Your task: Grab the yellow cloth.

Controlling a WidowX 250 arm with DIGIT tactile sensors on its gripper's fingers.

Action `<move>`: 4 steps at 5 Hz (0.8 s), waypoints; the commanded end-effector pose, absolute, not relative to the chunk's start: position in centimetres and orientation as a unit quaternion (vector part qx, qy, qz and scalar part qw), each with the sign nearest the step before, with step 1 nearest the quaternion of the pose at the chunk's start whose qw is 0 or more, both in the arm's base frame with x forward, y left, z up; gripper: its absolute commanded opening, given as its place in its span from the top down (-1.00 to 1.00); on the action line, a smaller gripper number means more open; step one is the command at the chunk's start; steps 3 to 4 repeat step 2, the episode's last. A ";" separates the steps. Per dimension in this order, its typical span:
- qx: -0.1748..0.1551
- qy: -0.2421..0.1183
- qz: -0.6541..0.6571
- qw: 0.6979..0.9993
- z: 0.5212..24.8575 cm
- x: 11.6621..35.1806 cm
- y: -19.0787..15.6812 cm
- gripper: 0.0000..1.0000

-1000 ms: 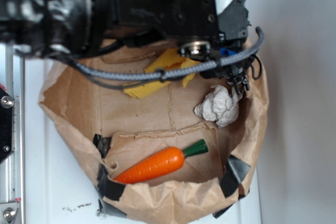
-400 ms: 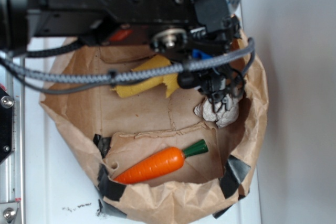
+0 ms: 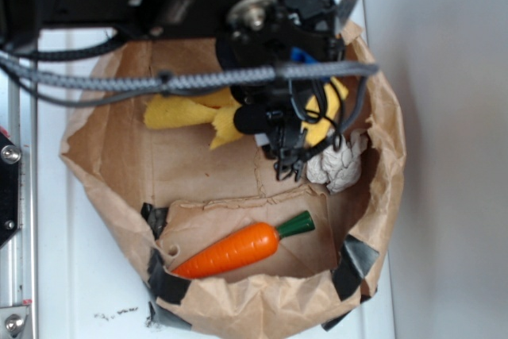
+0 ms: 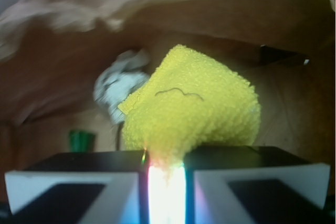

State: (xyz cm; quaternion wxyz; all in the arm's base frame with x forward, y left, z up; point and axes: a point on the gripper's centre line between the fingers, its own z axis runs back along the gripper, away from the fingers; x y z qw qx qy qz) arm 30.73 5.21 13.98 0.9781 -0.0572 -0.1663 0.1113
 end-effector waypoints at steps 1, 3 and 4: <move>-0.021 -0.123 0.019 0.992 18.7 28.8 4.9 1.00; -0.008 -0.141 0.026 0.990 18.9 27.6 4.9 1.00; -0.008 -0.141 0.026 0.990 18.9 27.6 4.9 1.00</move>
